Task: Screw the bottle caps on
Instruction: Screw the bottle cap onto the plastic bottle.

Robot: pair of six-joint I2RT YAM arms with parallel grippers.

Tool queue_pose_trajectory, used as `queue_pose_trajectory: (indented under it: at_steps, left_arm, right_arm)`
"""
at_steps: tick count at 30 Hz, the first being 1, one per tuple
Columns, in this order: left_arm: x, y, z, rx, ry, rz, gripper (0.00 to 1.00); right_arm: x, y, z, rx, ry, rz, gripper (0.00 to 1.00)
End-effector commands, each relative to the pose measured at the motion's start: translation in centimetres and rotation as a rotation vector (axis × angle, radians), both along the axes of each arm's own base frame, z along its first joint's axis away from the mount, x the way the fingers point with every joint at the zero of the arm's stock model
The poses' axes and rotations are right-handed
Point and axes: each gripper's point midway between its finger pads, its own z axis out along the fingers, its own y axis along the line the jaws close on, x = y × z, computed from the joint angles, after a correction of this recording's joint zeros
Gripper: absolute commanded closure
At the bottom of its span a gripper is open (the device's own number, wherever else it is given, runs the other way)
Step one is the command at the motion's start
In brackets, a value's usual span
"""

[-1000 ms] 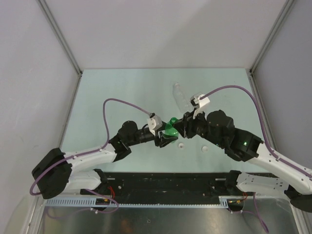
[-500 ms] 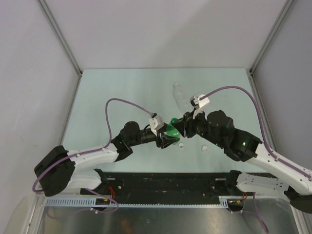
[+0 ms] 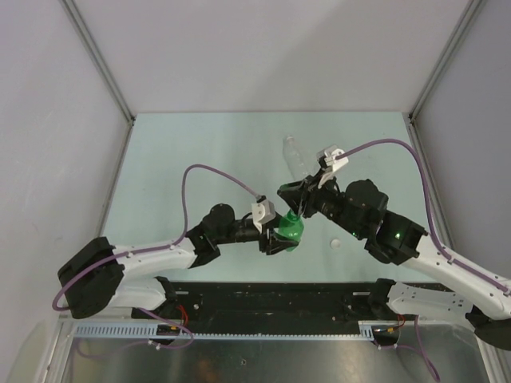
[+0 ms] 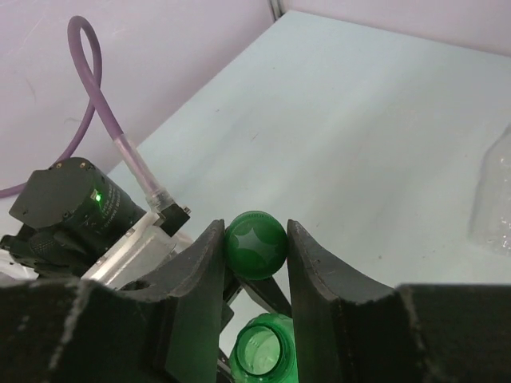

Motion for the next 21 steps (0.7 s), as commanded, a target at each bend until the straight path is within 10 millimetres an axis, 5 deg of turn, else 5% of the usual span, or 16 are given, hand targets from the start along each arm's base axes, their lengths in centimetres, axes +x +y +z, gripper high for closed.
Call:
queue_pose_trajectory:
  at_steps: [1, 4, 11, 21]
  left_arm:
    - [-0.1, 0.2, 1.6, -0.043, -0.054, 0.001, 1.00]
    - [0.5, 0.8, 1.0, -0.012, -0.091, 0.038, 1.00]
    - [1.0, 1.8, -1.1, 0.163, -0.154, 0.031, 1.00]
    - [-0.4, 2.1, -1.9, 0.210, -0.127, -0.044, 1.00]
  right_arm:
    - [-0.4, -0.7, 1.8, 0.043, -0.049, 0.005, 0.95]
    - [-1.3, -1.8, 1.2, 0.007, -0.023, 0.029, 0.97]
    - [-5.5, -3.8, -3.9, -0.298, 0.059, 0.245, 0.96]
    - [-5.6, -2.9, -6.2, -0.426, 0.033, 0.346, 0.93]
